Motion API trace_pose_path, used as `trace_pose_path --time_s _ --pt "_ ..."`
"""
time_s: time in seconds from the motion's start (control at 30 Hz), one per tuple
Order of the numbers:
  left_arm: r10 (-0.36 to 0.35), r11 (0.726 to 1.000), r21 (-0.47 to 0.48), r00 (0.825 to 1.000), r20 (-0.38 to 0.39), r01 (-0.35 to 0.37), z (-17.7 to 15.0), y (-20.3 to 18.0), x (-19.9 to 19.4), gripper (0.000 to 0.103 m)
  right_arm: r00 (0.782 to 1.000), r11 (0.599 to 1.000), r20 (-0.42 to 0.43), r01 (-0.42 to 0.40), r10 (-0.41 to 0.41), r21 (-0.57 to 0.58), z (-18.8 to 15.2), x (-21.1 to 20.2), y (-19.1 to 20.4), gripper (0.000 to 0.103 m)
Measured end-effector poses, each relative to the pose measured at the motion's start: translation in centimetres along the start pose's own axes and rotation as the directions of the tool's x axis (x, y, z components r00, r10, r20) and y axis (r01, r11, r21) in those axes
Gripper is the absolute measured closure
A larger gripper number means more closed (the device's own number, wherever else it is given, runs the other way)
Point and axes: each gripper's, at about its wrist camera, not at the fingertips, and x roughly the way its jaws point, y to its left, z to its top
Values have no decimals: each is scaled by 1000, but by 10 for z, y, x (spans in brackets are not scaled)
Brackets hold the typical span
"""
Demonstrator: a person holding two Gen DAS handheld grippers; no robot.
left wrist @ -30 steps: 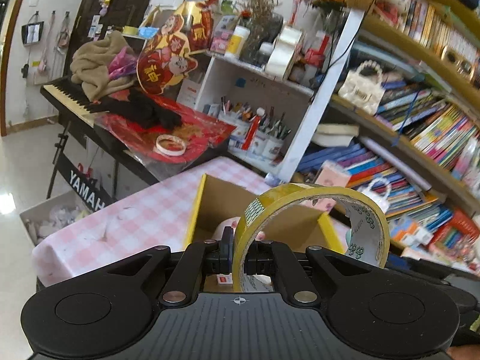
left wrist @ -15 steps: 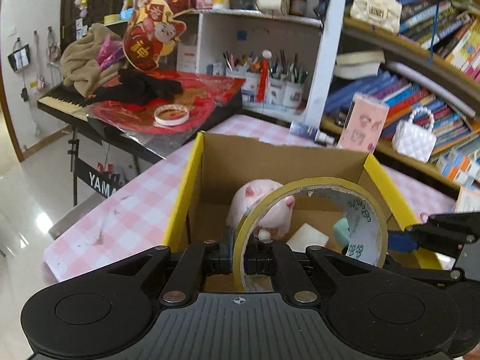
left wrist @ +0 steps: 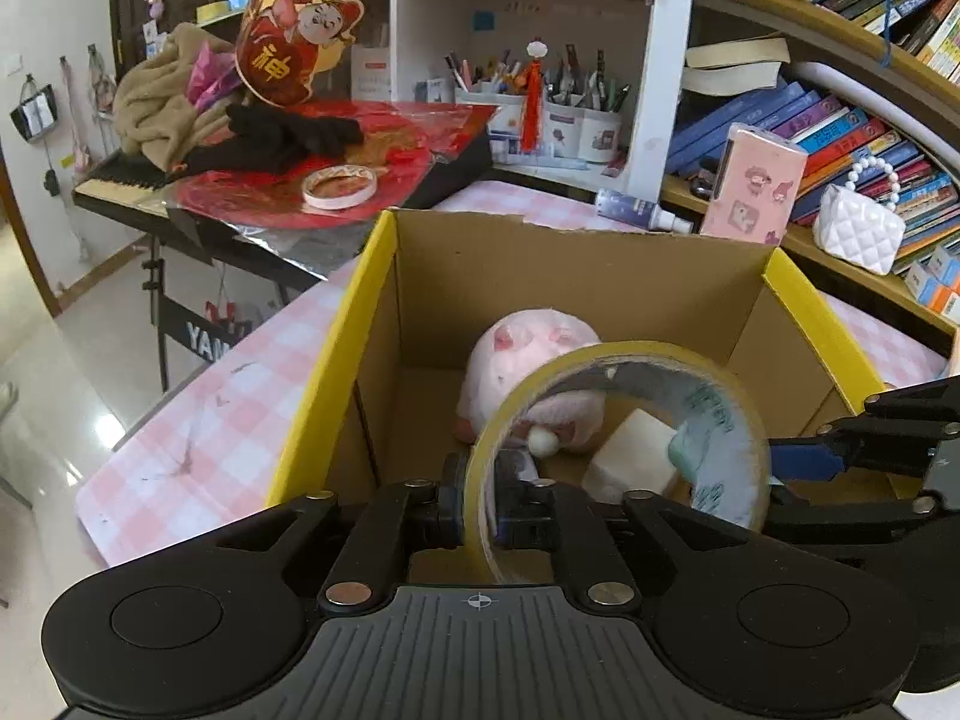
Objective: Organize objects
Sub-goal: 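Lower the tape and green piece into the box and open both tools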
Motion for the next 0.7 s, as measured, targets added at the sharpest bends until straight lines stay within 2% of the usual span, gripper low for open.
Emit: trace_pose_path --time_s 0.03,0.1,0.17,0.23,0.4,0.57,0.7 --pt "-14 1000 -10 1000 10 14 0 1 -2 84 1000 1000 -4 0 0 0 0 0 0 79" --pt "-41 999 -27 999 32 42 0 1 -8 69 1000 1000 -2 1 -1 6 0 -2 1 78" --pt "-69 997 -38 996 63 72 0 1 -15 61 1000 1000 8 11 -11 8 -1 -5 2 77" --pt "-101 993 -45 989 103 107 -1 1 -25 59 1000 1000 21 23 -23 20 -3 -10 3 77" --pt "-134 985 -84 969 209 154 -3 6 -56 38 996 997 75 44 -48 58 -6 -30 6 70" --pt "-155 977 -97 944 290 190 -10 17 -93 37 983 990 156 74 -92 121 -12 -64 11 69" --pt "-128 979 -113 941 314 171 -30 31 -123 37 970 979 211 84 -123 185 -26 -97 19 69"
